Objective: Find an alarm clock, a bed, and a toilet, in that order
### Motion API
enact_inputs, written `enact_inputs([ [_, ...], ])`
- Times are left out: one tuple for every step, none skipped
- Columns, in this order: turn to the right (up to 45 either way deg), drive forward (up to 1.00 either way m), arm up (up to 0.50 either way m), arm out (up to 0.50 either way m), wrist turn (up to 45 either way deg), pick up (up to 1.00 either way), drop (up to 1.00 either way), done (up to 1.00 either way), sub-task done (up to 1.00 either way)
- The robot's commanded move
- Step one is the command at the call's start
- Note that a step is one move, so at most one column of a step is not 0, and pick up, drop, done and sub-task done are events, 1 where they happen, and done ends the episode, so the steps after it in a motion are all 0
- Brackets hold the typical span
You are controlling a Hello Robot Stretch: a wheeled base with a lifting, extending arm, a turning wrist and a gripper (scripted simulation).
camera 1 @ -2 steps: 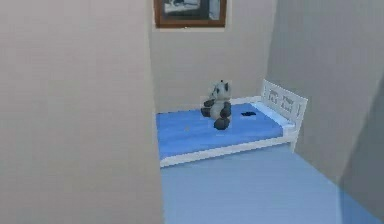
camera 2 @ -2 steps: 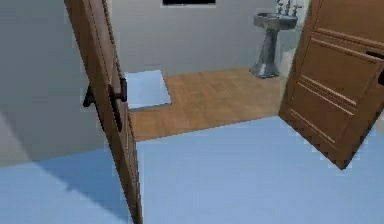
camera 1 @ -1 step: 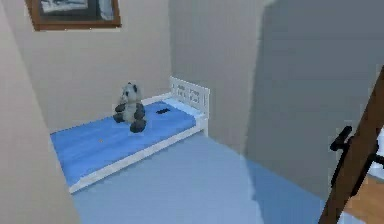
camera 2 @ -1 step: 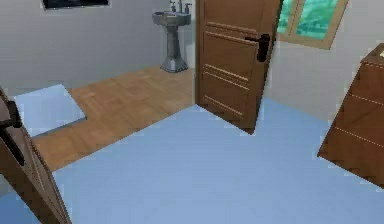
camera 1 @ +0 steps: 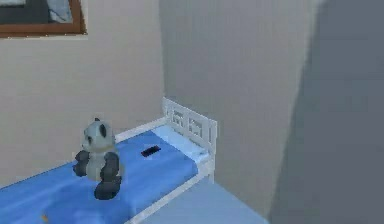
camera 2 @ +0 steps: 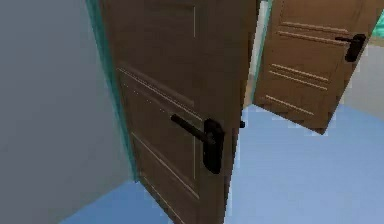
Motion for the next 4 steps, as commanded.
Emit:
enact_inputs([
  [36.0,0.0,0.0,0.0,0.0,0.0,0.0,0.0,0.0],
  [0.0,0.05,0.0,0.0,0.0,0.0,0.0,0.0,0.0],
  [-45.0,0.0,0.0,0.0,0.0,0.0,0.0,0.0,0.0],
  [-45.0,0.0,0.0,0.0,0.0,0.0,0.0,0.0,0.0],
])
